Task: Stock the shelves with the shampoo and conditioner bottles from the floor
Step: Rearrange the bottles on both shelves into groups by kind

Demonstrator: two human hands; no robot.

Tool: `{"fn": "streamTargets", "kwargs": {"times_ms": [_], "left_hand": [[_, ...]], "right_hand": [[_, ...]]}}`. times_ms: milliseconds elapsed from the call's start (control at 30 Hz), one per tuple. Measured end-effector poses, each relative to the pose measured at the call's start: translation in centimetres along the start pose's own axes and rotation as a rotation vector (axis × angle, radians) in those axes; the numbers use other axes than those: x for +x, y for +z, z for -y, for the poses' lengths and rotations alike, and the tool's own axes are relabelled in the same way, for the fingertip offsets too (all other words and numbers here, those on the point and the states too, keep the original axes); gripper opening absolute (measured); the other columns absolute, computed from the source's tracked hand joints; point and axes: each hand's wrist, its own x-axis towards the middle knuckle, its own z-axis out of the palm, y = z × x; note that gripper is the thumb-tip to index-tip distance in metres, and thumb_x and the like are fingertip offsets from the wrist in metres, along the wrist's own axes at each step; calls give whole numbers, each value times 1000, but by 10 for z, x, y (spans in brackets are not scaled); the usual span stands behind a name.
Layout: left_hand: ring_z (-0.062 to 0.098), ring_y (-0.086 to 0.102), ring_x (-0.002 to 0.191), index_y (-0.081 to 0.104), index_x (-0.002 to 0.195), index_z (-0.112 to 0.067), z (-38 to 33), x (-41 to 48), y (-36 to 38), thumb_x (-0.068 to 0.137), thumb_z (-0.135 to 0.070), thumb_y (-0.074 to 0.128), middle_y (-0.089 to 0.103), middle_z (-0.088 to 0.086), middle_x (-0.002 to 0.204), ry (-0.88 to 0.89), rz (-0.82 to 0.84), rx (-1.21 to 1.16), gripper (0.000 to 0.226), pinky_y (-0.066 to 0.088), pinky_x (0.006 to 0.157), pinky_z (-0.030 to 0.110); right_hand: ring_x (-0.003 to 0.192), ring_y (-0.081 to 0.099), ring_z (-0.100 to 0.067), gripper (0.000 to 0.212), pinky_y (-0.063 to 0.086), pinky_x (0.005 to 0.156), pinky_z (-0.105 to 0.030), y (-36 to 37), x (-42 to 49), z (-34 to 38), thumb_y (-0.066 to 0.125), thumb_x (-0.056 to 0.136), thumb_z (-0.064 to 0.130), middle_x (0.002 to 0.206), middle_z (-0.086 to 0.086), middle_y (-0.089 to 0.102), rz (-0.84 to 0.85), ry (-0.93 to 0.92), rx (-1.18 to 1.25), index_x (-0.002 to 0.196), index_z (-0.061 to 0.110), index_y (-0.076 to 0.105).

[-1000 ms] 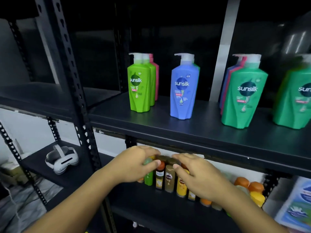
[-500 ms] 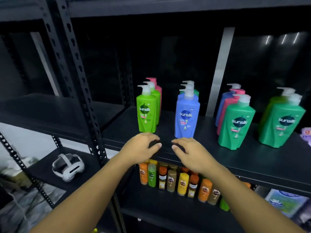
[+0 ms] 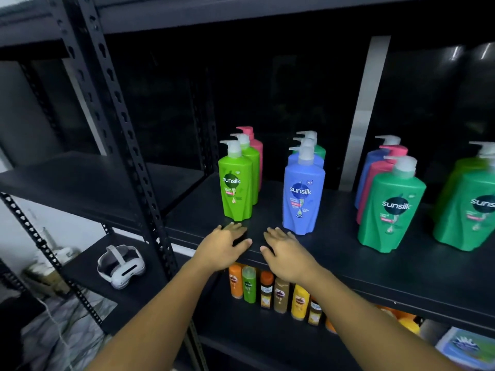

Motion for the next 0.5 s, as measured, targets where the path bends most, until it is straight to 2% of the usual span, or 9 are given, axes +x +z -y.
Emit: {"fn": "streamTargets", "kwargs": {"times_ms": [100,200,267,333,400,500], "left_hand": [[15,34,149,55,146,-20,7,-1,-2,101,-50,53,47,-1,156,-23,-85,-22,53,25,120,30],[19,60,126,71,125,-18,19,2,-8,96,-45,62,68,-3,131,-76,-206,-53,41,47,100,29],[20,63,115,70,121,-17,28,9,-15,91,-47,68,69,-2,121,-151,-304,-120,42,49,90,29],[22,58,122,57,137,-17,33,17,-23,86,-51,74,62,3,132,-225,-340,-224,64,47,95,30],[23,47,136,36,154,-18,35,28,-28,79,-53,81,47,6,150,-220,-275,-324,94,41,104,31],[20,36,145,9,161,-25,39,45,-25,71,-55,87,34,4,159,-147,-201,-482,123,36,116,34]], "right_hand": [[157,5,-21,60,6,127,-41,-3,11,3,31,109,38,169,-7,13,51,5,-3,160,8,21],[157,2,-20,62,4,127,-41,-4,27,7,29,109,39,170,-8,9,83,19,-9,160,7,18],[157,2,-21,63,3,127,-40,-4,39,11,28,109,41,170,-8,7,84,34,-20,160,6,17],[157,2,-21,65,2,127,-39,-3,49,15,28,108,43,170,-9,7,72,49,-35,160,6,16],[157,2,-20,66,2,127,-38,1,56,19,25,107,45,170,-8,7,50,62,-62,161,7,14],[156,2,-17,68,3,127,-37,8,59,19,21,106,49,170,-5,6,18,73,-101,162,10,11]]}}
